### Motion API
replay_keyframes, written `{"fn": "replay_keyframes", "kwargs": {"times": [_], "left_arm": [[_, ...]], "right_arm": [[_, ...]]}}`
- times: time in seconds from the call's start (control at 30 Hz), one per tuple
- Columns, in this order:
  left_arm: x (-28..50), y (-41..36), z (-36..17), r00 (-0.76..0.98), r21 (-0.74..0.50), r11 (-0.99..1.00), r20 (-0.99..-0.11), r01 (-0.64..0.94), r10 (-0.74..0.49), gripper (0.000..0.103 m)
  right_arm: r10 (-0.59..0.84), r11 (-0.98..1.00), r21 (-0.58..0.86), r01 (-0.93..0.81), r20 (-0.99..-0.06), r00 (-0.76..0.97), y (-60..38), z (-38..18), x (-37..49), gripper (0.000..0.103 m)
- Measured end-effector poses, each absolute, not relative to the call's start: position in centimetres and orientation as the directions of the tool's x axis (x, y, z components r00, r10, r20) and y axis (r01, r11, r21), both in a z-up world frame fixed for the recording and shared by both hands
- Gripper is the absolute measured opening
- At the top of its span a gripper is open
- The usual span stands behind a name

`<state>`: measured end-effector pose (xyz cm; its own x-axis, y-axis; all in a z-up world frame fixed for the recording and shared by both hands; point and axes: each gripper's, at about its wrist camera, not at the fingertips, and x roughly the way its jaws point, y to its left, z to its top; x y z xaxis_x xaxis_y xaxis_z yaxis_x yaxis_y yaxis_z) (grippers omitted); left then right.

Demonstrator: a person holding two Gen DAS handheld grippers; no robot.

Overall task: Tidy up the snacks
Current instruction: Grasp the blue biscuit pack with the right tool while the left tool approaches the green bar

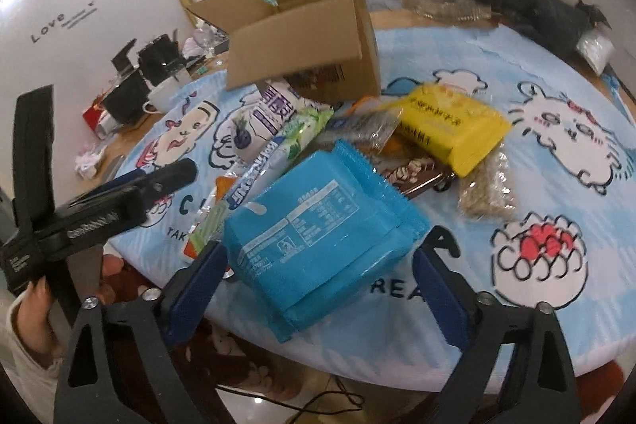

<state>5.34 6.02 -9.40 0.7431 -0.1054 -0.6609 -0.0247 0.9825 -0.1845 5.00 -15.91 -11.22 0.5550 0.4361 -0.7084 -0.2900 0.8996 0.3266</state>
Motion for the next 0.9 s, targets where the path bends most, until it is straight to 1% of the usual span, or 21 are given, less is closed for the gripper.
{"fn": "replay_keyframes", "kwargs": {"times": [0.03, 0.17, 0.27, 0.3, 0.4, 0.5, 0.67, 0.73, 0.8, 0.9], "left_arm": [[5.3, 6.3, -9.3, 0.749, -0.188, 0.982, -0.654, -0.022, -0.108, 0.103], [5.0, 6.6, -8.8, 0.771, -0.183, 0.983, -0.623, 0.016, -0.129, 0.103], [4.9, 6.7, -8.9, 0.774, -0.211, 0.975, -0.606, 0.066, -0.183, 0.103], [4.8, 6.6, -8.9, 0.773, -0.222, 0.971, -0.6, 0.085, -0.204, 0.103], [4.6, 6.5, -8.9, 0.77, -0.263, 0.954, -0.576, 0.141, -0.273, 0.103], [4.2, 6.4, -8.7, 0.778, -0.28, 0.946, -0.552, 0.166, -0.3, 0.103], [3.5, 7.0, -8.2, 0.804, -0.31, 0.936, -0.507, 0.166, -0.31, 0.103], [3.6, 7.3, -8.3, 0.8, -0.322, 0.932, -0.51, 0.164, -0.317, 0.103], [3.5, 7.6, -8.5, 0.795, -0.341, 0.924, -0.504, 0.176, -0.337, 0.103], [3.3, 7.8, -8.5, 0.79, -0.37, 0.906, -0.484, 0.203, -0.375, 0.103]], "right_arm": [[0.44, 0.898, 0.338, -0.283, -0.707, 0.554, -15.7, -11.2, 5.0, 0.087], [0.388, 0.922, 0.299, -0.247, -0.715, 0.582, -14.8, -11.0, 5.5, 0.088], [0.359, 0.933, 0.283, -0.222, -0.722, 0.591, -14.3, -11.0, 6.1, 0.09], [0.354, 0.935, 0.278, -0.219, -0.722, 0.594, -14.2, -11.0, 6.2, 0.092], [0.33, 0.944, 0.251, -0.215, -0.725, 0.604, -13.8, -10.9, 6.7, 0.093], [0.325, 0.945, 0.262, -0.194, -0.728, 0.604, -13.6, -10.7, 7.3, 0.094], [0.31, 0.949, 0.276, -0.151, -0.737, 0.601, -13.3, -11.2, 8.2, 0.094], [0.302, 0.952, 0.266, -0.151, -0.741, 0.599, -13.2, -11.4, 8.3, 0.093], [0.308, 0.951, 0.265, -0.161, -0.741, 0.597, -13.4, -11.5, 8.2, 0.088], [0.315, 0.949, 0.255, -0.185, -0.744, 0.589, -14.1, -11.4, 7.9, 0.086]]}}
